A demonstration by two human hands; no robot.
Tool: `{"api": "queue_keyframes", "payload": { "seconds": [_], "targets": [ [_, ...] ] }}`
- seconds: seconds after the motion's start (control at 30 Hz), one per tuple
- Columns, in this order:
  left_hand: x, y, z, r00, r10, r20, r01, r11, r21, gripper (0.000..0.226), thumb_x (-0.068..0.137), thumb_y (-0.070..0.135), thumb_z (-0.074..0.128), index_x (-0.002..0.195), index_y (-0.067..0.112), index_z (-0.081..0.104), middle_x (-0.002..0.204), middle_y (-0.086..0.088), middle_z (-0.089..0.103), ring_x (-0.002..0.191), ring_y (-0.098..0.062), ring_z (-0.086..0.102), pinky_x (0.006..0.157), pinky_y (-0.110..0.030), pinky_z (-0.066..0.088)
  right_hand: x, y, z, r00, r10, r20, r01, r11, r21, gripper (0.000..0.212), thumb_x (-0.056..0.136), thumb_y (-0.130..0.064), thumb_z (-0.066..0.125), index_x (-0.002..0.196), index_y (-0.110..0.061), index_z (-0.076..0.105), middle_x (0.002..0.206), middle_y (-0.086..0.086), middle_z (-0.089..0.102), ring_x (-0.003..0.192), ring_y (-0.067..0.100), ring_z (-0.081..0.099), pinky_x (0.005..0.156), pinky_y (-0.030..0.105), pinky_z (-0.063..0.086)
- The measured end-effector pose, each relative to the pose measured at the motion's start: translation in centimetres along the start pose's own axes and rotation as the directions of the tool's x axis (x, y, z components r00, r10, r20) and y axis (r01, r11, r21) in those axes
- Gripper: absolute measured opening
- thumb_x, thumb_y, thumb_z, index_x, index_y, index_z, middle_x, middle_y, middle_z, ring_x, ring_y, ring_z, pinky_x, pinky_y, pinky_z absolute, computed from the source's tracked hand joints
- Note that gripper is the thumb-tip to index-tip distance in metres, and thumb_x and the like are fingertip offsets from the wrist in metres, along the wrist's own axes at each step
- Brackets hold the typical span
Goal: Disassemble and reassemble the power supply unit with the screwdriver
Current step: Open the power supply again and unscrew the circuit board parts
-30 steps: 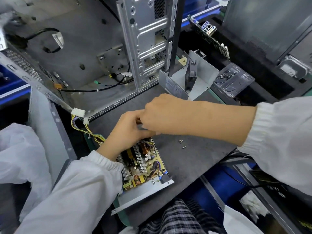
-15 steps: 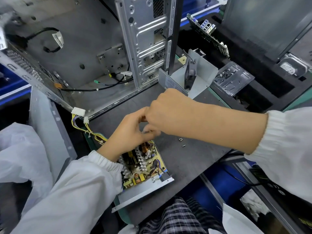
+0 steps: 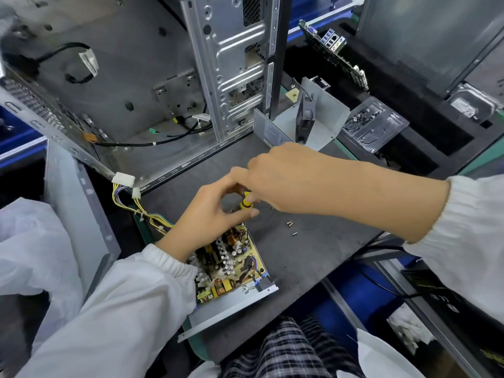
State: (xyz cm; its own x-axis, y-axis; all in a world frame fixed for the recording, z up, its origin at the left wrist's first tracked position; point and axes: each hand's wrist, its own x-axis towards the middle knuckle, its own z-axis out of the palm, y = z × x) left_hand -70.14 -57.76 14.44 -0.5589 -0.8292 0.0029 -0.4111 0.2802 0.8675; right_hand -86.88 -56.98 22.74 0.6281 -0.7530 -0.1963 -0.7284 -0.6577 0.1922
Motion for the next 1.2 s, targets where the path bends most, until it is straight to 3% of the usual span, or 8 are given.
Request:
{"api": "queue_keyframes", "payload": {
  "seconds": [0.1, 0.2, 0.33, 0.53, 0.73, 0.87, 0.97, 1.2],
  "targets": [
    [0.3, 0.0, 0.3, 0.999, 0.031, -0.040, -0.028, 0.996, 0.080, 0.045, 0.073, 0.016, 0.085, 0.077, 0.047, 0.053, 0.087, 0.027, 0.061, 0.088, 0.011, 0.056, 0.077, -0.006, 0.038, 0.1, -0.4, 0.0, 0.999, -0.020, -0.048, 0.014, 0.994, -0.108, 0.029, 0.100, -0.041, 0.037, 0.108, -0.015, 0.044, 0.061, -0.003, 0.027, 0.058, 0.022, 0.037, 0.043, 0.027, 0.010],
    [0.7, -0.4, 0.1, 0.999, 0.030, 0.017, -0.031, 0.996, 0.087, 0.024, 0.077, 0.010, 0.081, 0.087, 0.028, 0.067, 0.097, 0.007, 0.064, 0.098, -0.007, 0.058, 0.086, -0.021, 0.044, 0.5, -0.5, 0.3, 0.999, 0.008, -0.049, -0.015, 0.989, -0.147, 0.032, 0.103, -0.039, 0.031, 0.097, -0.015, 0.052, 0.063, -0.002, 0.029, 0.063, 0.022, 0.038, 0.044, 0.027, 0.012],
    [0.9, -0.5, -0.4, 0.993, 0.019, 0.119, -0.027, 0.998, 0.065, 0.023, 0.079, 0.000, 0.076, 0.090, 0.020, 0.070, 0.092, 0.003, 0.069, 0.088, -0.006, 0.062, 0.080, -0.022, 0.047, 0.6, -0.5, 0.2, 0.996, 0.081, -0.036, -0.085, 0.985, -0.147, 0.056, 0.099, -0.053, 0.022, 0.062, -0.013, 0.030, 0.058, -0.002, 0.030, 0.053, 0.018, 0.036, 0.046, 0.025, 0.016],
    [1.0, -0.5, -1.0, 0.983, -0.013, 0.181, 0.035, 0.992, -0.122, 0.040, 0.080, -0.009, 0.071, 0.109, 0.011, 0.052, 0.087, 0.009, 0.066, 0.084, 0.003, 0.062, 0.079, -0.011, 0.045, -0.1, -1.1, 0.6, 0.997, -0.051, 0.061, 0.052, 0.998, -0.019, 0.041, 0.083, -0.007, 0.059, 0.121, -0.006, 0.042, 0.111, 0.011, 0.048, 0.093, 0.028, 0.056, 0.045, 0.028, 0.019],
    [1.2, 0.1, -0.3, 0.985, -0.085, 0.153, 0.104, 0.987, -0.119, 0.028, 0.074, 0.006, 0.082, 0.097, 0.010, 0.066, 0.090, -0.016, 0.070, 0.080, -0.020, 0.066, 0.082, -0.034, 0.053, 0.9, -1.1, 0.4, 0.995, 0.032, 0.093, -0.021, 0.994, -0.108, 0.011, 0.096, -0.018, 0.047, 0.087, -0.013, 0.052, 0.084, 0.005, 0.055, 0.069, 0.024, 0.055, 0.044, 0.027, 0.020],
    [1.0, -0.1, -0.2, 0.991, -0.101, 0.091, 0.107, 0.992, -0.072, 0.016, 0.071, 0.007, 0.084, 0.085, 0.007, 0.075, 0.086, -0.012, 0.074, 0.082, -0.025, 0.068, 0.078, -0.026, 0.051, 1.1, -1.3, 0.9, 0.986, 0.155, 0.061, -0.155, 0.988, -0.012, 0.040, 0.094, -0.022, 0.051, 0.065, -0.018, 0.023, 0.079, 0.003, 0.048, 0.066, 0.021, 0.046, 0.046, 0.025, 0.018],
    [0.8, -0.2, -0.5, 0.987, -0.122, 0.101, 0.128, 0.990, -0.061, 0.014, 0.076, 0.006, 0.081, 0.088, 0.008, 0.076, 0.084, -0.008, 0.075, 0.079, -0.018, 0.069, 0.079, -0.031, 0.052, 0.8, -1.1, 1.0, 0.984, 0.160, 0.079, -0.170, 0.975, 0.143, 0.039, 0.093, -0.046, 0.051, 0.075, -0.016, 0.033, 0.067, -0.002, 0.034, 0.061, 0.022, 0.040, 0.044, 0.026, 0.016],
    [0.8, -0.2, -1.0, 0.987, -0.094, 0.129, 0.101, 0.994, -0.050, 0.019, 0.079, 0.010, 0.079, 0.092, 0.022, 0.074, 0.092, 0.014, 0.075, 0.087, -0.002, 0.070, 0.082, -0.012, 0.049, 0.8, -0.4, 1.2, 0.993, 0.066, 0.103, -0.089, 0.967, 0.239, 0.026, 0.091, -0.021, 0.058, 0.111, -0.016, 0.042, 0.081, 0.000, 0.031, 0.058, 0.019, 0.037, 0.044, 0.028, 0.022]
  ]
}}
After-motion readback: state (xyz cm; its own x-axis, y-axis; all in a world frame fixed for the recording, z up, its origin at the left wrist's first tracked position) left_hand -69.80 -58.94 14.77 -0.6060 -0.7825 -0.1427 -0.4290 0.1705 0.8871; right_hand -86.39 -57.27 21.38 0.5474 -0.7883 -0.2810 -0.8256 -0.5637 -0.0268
